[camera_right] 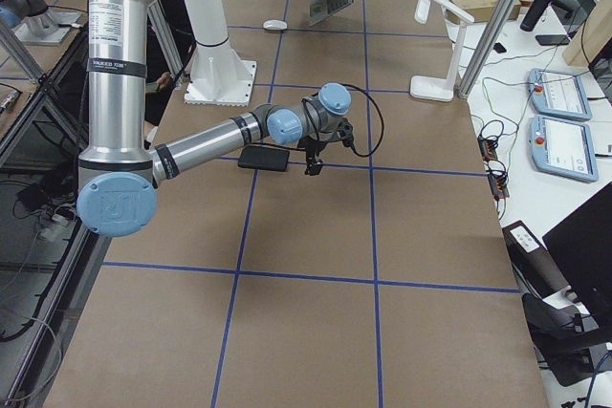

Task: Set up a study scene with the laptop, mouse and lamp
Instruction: 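Slide the silver laptop with the left gripper toward the white lamp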

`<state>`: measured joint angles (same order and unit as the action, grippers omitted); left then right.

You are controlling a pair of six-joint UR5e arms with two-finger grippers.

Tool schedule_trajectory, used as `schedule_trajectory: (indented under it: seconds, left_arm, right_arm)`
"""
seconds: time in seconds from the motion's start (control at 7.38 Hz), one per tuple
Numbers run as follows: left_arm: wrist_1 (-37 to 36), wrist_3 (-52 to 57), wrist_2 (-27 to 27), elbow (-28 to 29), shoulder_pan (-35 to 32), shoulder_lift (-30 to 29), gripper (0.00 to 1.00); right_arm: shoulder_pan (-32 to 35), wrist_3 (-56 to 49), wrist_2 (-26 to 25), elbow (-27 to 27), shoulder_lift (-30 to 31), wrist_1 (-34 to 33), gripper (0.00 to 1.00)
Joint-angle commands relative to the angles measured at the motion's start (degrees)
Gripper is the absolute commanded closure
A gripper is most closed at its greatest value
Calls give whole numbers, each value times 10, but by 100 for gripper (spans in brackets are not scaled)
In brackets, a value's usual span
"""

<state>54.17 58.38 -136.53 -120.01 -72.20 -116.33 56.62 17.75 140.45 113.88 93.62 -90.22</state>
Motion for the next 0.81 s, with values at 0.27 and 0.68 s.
schedule_trajectory:
  seconds: [0.27,0.68]
  left_arm:
    - [56,-115,44,79,95,-115,100]
    - [112,-121,75,149,102,-193,100]
  right_arm:
    - [2,1,19,3,16,-1,0]
    - [2,2,20,2,17,-1,0]
